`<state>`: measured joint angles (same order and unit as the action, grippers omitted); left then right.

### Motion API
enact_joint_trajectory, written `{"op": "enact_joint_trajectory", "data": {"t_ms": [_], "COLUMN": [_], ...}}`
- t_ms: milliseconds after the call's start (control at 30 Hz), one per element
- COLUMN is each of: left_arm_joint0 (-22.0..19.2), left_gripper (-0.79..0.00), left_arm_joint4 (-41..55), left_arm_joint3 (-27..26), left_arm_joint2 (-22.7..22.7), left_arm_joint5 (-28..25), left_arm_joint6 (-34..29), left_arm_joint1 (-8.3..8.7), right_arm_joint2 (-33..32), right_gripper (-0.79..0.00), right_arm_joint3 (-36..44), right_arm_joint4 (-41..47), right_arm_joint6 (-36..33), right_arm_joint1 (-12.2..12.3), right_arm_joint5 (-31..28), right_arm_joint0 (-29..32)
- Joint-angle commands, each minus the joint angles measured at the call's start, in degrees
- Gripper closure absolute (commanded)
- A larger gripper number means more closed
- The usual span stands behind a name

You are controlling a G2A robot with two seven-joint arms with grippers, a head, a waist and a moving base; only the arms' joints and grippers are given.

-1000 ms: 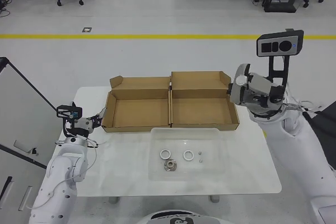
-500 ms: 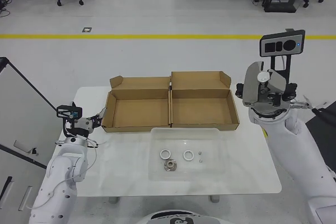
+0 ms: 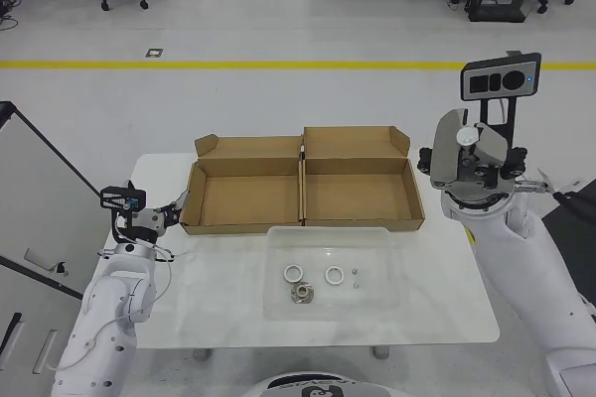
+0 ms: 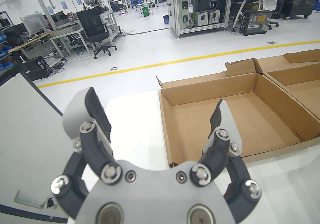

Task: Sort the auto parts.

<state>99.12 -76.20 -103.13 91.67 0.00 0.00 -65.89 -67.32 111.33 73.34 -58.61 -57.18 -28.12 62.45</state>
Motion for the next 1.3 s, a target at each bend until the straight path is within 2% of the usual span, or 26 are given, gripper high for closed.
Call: {"op": "enact_joint_trajectory", "data": {"t_ms": [0,167,367,433,500,533,600,633,667,733,800,1000,1267], "left_arm_joint0": [0.0,0.0,0.0,0.0,0.0,0.0,0.0,0.0,0.0,0.0,0.0,0.0,0.0], "left_gripper": [-0.785,-0.785,-0.785,-0.785,-0.785,-0.785,-0.785,-0.785,-0.785,-0.785,-0.785,-0.785,-0.785], "left_arm_joint4": [0.0,0.0,0.0,0.0,0.0,0.0,0.0,0.0,0.0,0.0,0.0,0.0,0.0], "left_arm_joint3": [0.0,0.0,0.0,0.0,0.0,0.0,0.0,0.0,0.0,0.0,0.0,0.0,0.0], "left_arm_joint2": [0.0,0.0,0.0,0.0,0.0,0.0,0.0,0.0,0.0,0.0,0.0,0.0,0.0], "left_arm_joint5": [0.0,0.0,0.0,0.0,0.0,0.0,0.0,0.0,0.0,0.0,0.0,0.0,0.0], "left_arm_joint6": [0.0,0.0,0.0,0.0,0.0,0.0,0.0,0.0,0.0,0.0,0.0,0.0,0.0], "left_arm_joint1": [0.0,0.0,0.0,0.0,0.0,0.0,0.0,0.0,0.0,0.0,0.0,0.0,0.0], "right_arm_joint2": [-0.41,-5.8,-14.95,-17.89,-19.42,-20.05,-19.83,-19.78,-19.09,-16.99,-14.26,-3.59,7.05], "right_gripper": [0.0,0.0,0.0,0.0,0.0,0.0,0.0,0.0,0.0,0.0,0.0,0.0,0.0], "right_arm_joint3": [-0.14,-2.07,-3.45,-3.59,-3.79,-3.64,-3.58,-3.81,-3.88,-5.3,-5.8,-10.03,-17.86], "right_arm_joint4": [-1.31,-10.71,-27.33,-36.71,-41.55,-47.42,-50.77,-56.32,-60.21,-62.64,-72.36,-89.67,-101.52], "right_arm_joint6": [1.07,4.53,8.17,8.68,9.55,9.69,9.95,9.87,10.07,10.76,10.87,11.58,10.42], "right_arm_joint1": [0.01,0.66,2.25,2.93,3.3,3.62,3.76,4.02,4.12,3.98,4.12,3.27,1.6], "right_arm_joint5": [0.49,4.02,13.11,16.46,19.71,21.34,23.73,24.74,25.74,27.84,29.16,31.1,31.44], "right_arm_joint0": [0.2,2.04,4.35,4.29,3.98,3.38,2.16,0.99,0.01,-2.26,-5.29,-13.3,-18.93]}}
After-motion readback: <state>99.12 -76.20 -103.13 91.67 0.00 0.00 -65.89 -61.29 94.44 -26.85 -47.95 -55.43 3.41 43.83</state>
